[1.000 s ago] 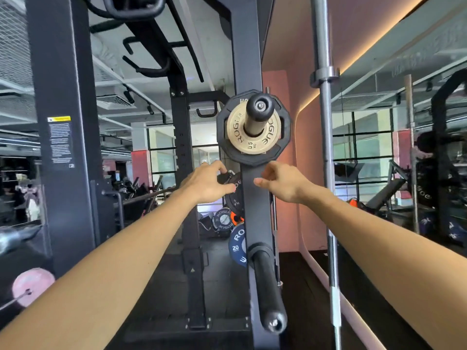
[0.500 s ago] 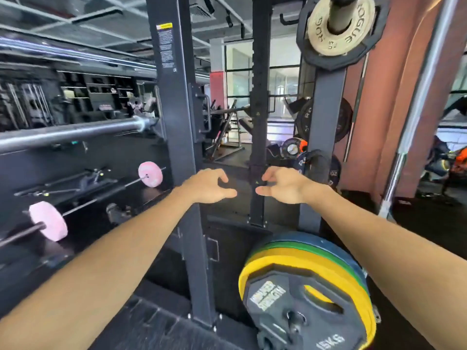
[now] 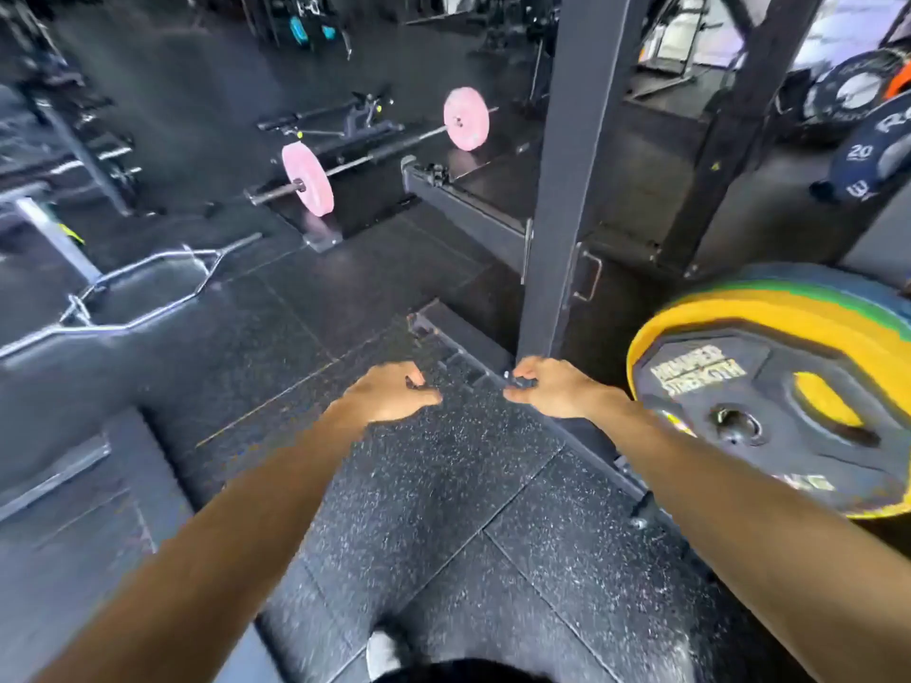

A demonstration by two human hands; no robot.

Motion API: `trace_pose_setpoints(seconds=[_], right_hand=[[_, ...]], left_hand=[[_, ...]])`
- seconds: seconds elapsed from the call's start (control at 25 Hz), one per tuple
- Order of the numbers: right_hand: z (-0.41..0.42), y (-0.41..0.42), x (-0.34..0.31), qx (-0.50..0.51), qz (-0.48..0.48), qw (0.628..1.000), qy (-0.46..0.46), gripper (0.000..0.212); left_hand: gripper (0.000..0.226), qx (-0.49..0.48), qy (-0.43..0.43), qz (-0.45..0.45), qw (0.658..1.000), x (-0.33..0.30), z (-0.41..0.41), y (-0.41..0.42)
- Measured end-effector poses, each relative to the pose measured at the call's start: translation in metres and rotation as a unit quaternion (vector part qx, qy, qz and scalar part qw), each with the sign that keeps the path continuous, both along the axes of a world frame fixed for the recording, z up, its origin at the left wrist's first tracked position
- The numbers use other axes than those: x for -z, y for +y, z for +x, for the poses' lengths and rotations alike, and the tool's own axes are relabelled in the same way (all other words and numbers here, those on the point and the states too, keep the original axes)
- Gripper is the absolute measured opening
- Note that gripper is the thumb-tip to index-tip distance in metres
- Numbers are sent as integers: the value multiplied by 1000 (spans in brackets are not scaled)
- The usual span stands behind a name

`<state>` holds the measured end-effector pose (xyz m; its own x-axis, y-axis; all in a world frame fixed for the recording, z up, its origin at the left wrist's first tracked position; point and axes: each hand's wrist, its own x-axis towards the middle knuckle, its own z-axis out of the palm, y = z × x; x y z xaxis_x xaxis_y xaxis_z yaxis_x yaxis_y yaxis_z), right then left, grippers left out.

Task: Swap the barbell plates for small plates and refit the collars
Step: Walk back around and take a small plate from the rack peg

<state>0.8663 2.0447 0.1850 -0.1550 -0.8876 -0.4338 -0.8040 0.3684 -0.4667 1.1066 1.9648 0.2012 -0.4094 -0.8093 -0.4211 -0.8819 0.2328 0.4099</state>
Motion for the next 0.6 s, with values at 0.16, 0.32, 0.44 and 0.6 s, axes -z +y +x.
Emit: trace_pose_setpoints(seconds=[0.16, 0.32, 0.44, 0.6], right_hand=[[71, 13, 80, -58, 92, 994, -7, 60], [132, 31, 132, -98, 177, 979, -27, 52], [166, 46, 165, -121, 250, 960, -38, 49], [197, 43, 189, -159, 314, 936, -14, 37]], left_hand=[[48, -63, -34, 98, 993, 80, 81, 35], [54, -107, -64, 185, 975, 140, 138, 70], [51, -91, -87, 244, 961, 174, 167, 98], [48, -78, -75, 321, 941, 193, 203, 103]])
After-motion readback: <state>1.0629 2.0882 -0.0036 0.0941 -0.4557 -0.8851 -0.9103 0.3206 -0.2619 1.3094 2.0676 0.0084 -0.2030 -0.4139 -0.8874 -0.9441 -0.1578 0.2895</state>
